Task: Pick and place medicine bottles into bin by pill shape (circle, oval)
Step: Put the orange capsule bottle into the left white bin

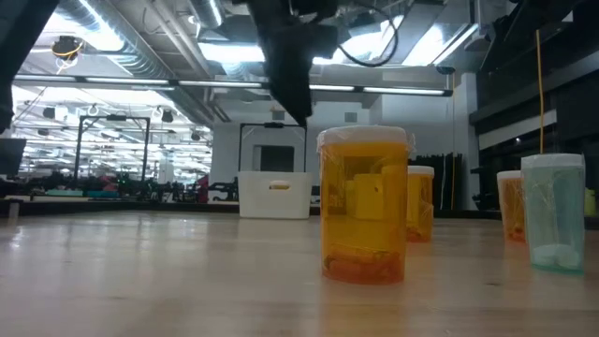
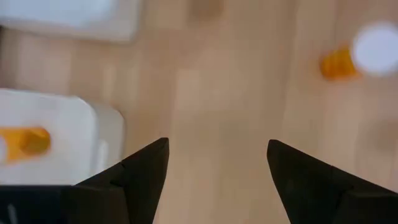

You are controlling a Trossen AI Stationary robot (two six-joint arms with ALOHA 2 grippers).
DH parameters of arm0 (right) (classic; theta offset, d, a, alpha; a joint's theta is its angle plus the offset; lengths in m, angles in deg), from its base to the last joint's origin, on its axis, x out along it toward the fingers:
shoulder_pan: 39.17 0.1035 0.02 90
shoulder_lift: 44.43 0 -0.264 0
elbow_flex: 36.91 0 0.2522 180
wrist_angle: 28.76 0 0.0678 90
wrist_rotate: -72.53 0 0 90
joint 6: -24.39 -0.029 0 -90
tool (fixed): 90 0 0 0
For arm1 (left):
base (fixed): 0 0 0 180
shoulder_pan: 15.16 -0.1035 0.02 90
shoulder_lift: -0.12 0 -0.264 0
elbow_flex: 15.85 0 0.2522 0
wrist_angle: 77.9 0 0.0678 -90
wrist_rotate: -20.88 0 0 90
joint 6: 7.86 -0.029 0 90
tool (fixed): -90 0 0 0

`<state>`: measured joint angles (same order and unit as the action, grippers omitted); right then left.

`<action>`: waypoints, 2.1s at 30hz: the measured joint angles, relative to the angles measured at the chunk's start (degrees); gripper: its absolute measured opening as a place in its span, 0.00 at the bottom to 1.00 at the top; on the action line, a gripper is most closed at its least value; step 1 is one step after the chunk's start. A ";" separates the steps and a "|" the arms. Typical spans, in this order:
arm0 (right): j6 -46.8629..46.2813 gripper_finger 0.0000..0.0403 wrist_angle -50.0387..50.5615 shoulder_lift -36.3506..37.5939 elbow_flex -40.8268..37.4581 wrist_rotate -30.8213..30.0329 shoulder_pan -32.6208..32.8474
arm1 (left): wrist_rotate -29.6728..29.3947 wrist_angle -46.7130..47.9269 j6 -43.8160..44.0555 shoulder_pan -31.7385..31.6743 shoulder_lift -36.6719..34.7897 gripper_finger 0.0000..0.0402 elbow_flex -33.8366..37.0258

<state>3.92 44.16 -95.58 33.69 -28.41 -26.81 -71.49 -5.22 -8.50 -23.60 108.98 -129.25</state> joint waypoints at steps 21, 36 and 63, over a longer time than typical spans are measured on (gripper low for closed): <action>-0.22 0.82 0.00 0.00 0.00 0.00 -0.01 | 0.61 -20.02 4.64 13.66 -0.04 0.66 21.96; -0.04 0.82 -0.02 0.00 0.00 0.00 -0.02 | 1.81 -39.89 5.04 27.66 1.16 0.66 27.65; -1.60 0.82 0.13 0.00 0.00 0.04 -0.02 | 3.57 -49.99 6.55 30.74 4.68 0.66 25.14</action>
<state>2.33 44.29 -95.58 33.69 -28.37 -26.83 -67.92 -55.21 -1.95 7.15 113.67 -104.11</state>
